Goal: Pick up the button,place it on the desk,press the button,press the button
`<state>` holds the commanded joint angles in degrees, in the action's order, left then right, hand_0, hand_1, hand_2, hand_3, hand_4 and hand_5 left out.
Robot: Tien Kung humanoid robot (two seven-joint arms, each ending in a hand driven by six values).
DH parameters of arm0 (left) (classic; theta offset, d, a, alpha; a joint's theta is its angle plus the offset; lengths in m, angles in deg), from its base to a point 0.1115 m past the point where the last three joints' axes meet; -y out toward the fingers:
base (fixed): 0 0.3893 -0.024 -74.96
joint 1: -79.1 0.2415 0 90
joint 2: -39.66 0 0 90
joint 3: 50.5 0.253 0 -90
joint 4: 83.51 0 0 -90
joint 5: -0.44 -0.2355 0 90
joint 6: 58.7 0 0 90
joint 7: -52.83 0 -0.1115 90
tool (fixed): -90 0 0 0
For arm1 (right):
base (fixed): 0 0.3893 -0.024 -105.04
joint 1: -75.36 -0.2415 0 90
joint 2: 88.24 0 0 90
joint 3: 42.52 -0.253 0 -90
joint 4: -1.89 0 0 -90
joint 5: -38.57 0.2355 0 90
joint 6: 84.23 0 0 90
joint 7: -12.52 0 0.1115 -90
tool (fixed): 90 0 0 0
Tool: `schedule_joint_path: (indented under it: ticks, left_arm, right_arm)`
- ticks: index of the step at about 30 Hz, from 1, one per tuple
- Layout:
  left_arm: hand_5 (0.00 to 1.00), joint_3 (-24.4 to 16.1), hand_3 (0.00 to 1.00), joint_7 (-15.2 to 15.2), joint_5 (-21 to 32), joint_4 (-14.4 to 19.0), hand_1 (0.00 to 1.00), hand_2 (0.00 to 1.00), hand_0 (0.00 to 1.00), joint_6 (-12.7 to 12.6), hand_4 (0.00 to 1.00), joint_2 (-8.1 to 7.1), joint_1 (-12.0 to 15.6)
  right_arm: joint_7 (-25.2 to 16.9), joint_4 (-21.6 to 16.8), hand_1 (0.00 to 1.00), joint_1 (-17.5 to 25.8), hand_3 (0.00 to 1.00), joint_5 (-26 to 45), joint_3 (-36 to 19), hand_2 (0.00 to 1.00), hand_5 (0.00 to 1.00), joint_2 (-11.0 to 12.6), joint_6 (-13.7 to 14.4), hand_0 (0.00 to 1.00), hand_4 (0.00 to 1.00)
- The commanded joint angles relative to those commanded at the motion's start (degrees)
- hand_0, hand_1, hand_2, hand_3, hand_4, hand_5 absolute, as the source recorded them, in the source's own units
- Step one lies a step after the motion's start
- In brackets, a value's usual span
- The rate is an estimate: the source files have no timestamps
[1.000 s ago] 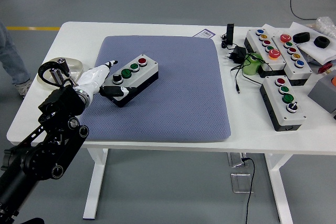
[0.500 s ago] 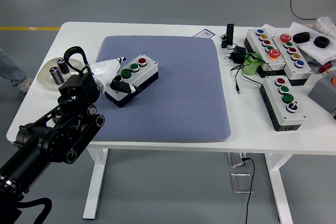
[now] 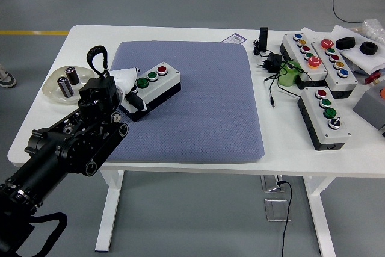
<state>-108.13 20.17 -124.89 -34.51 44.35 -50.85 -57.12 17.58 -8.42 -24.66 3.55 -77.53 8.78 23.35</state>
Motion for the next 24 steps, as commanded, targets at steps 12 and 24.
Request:
schedule_joint_path:
  ticks: [12,24]
  left_arm:
    - [0.002,2.5,0.73,1.2,1.4,-3.0,0.467,0.462,0.393,-1.2,0.552,0.38,-1.4]
    - [0.002,3.6,0.295,4.2,1.1,-3.7,0.184,0.204,0.151,-7.6,0.416,-0.13,-0.6]
  right_arm:
    - [0.0,0.0,0.569,0.0,0.643,-0.3,-0.2,0.604,0.274,0.0,0.0,0.651,0.26]
    - [0.0,0.0,0.569,0.0,0.644,-0.8,-0.6,0.603,0.271,0.1,0.0,0.651,0.262]
